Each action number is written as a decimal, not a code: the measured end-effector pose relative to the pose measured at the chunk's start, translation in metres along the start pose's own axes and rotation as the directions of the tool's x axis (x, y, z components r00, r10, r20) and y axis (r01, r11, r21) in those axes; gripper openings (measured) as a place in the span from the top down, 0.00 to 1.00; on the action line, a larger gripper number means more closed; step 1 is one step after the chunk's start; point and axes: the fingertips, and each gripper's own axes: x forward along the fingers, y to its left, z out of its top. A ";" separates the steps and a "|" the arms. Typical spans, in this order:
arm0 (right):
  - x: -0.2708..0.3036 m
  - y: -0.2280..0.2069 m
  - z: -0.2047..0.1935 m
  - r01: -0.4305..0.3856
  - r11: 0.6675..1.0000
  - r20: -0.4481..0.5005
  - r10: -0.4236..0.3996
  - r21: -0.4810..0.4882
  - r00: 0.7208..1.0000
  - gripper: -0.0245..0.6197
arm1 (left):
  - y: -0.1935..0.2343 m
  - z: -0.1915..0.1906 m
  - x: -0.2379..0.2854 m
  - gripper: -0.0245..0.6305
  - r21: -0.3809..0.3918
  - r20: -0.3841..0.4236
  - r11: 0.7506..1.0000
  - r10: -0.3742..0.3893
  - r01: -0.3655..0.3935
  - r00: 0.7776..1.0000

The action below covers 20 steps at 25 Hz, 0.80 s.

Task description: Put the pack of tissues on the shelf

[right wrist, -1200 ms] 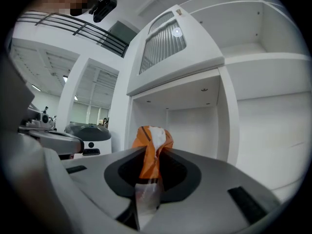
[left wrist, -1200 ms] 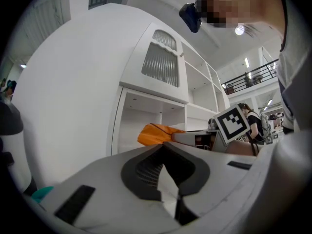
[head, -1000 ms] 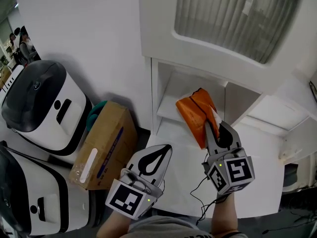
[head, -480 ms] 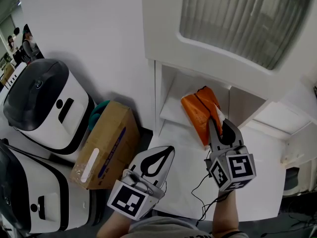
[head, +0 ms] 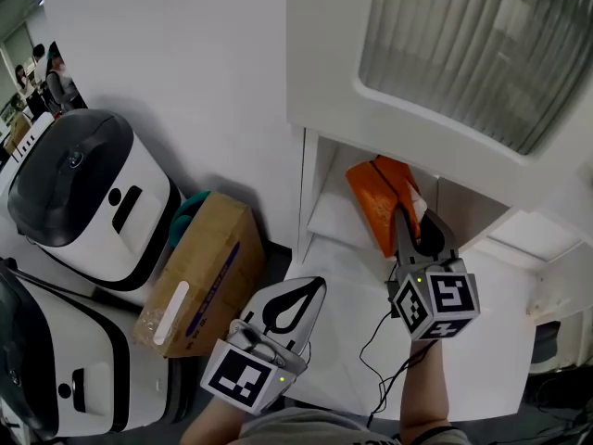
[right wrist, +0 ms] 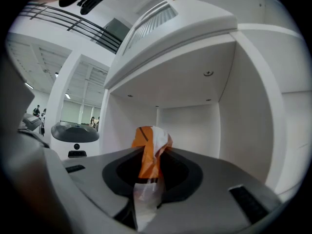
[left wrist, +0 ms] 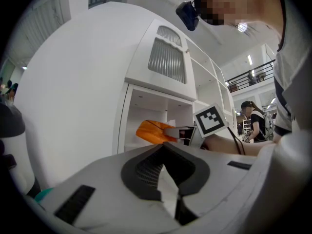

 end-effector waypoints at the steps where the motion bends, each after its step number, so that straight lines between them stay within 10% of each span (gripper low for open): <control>1: 0.007 -0.002 -0.001 0.008 1.000 -0.014 -0.008 -0.005 1.000 0.78 | 0.002 0.000 0.000 0.92 0.000 0.000 1.000 0.003 -0.003 1.000; 20: -0.006 0.012 0.013 0.018 1.000 0.029 -0.017 -0.011 0.999 0.69 | 0.011 -0.001 -0.012 0.92 -0.008 0.006 1.000 -0.013 0.013 1.000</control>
